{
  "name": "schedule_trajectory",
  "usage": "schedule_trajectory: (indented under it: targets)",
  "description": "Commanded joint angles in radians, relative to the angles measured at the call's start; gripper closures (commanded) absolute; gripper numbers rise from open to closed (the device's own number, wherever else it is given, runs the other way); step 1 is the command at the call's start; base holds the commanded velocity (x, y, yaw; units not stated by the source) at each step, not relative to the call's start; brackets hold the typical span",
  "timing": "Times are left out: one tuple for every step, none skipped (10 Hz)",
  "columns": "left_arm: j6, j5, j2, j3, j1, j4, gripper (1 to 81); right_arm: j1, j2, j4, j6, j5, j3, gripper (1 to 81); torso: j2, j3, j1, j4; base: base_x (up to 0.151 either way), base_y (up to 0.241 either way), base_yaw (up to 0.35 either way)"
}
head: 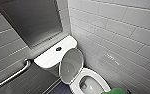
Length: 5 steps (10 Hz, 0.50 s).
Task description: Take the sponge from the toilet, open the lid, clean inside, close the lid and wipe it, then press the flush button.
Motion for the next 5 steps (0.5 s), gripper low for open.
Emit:
schedule_trajectory:
  targets:
    - [0.003,0.083,-0.008,0.011,0.024,0.0,1.0,0.211,0.045,-0.048,-0.028,-0.203,-0.03,81.1,0.0,0.0,0.0,0.0,0.0,0.0,0.0]
    - [0.003,0.083,-0.005,0.011,0.024,0.0,1.0,0.261,0.085,-0.071,-0.028,-0.249,-0.068,81.1,0.0,0.0,0.0,0.0,0.0,0.0,0.0]
    - [0.003,0.085,-0.005,0.011,0.022,0.0,1.0,0.31,0.123,-0.103,-0.028,-0.289,-0.105,81.1,0.0,0.0,0.0,0.0,0.0,0.0,0.0]
    - [0.003,0.085,-0.005,0.009,0.021,0.0,1.0,0.357,0.162,-0.109,-0.028,-0.35,-0.132,81.1,0.0,0.0,0.0,0.0,0.0,0.0,0.0]
    - [0.003,0.085,-0.005,0.009,0.021,-0.002,1.0,0.385,0.199,-0.118,-0.028,-0.389,-0.154,81.1,0.0,0.0,0.0,0.0,0.0,0.0,0.0]
